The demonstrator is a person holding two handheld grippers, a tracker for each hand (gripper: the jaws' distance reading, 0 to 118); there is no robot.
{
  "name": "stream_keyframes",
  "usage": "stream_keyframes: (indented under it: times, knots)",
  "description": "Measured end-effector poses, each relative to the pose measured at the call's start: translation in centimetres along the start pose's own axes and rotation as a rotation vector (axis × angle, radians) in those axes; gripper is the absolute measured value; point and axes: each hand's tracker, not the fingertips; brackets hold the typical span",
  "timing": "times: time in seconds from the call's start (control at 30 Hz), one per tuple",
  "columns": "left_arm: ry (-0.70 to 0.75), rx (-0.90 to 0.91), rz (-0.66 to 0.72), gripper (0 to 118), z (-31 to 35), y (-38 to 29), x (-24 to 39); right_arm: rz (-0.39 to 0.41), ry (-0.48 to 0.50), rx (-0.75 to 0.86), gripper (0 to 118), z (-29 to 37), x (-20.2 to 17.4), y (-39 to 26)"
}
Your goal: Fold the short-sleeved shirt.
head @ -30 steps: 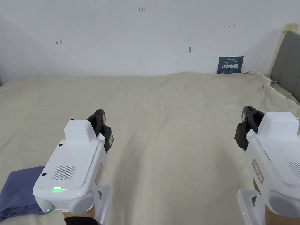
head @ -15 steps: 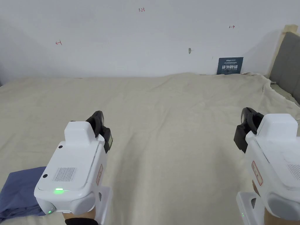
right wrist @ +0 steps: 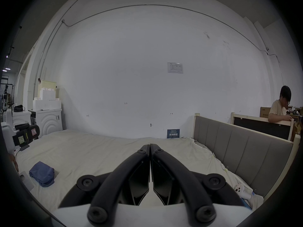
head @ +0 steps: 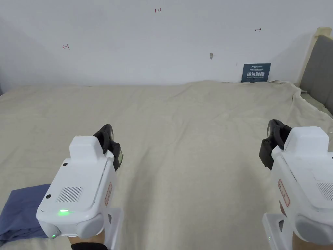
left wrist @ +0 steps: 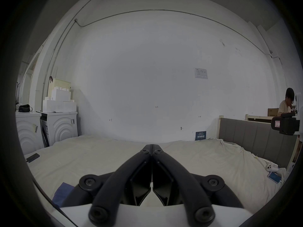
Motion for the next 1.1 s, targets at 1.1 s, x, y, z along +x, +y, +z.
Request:
stream_keyframes:
  times: [1.1]
  knots:
    - [0.001,-0.01,0.003,0,-0.19,-0.16,-0.33,0.001,-0.007,0.003,0,0.35,-0.01,0.2]
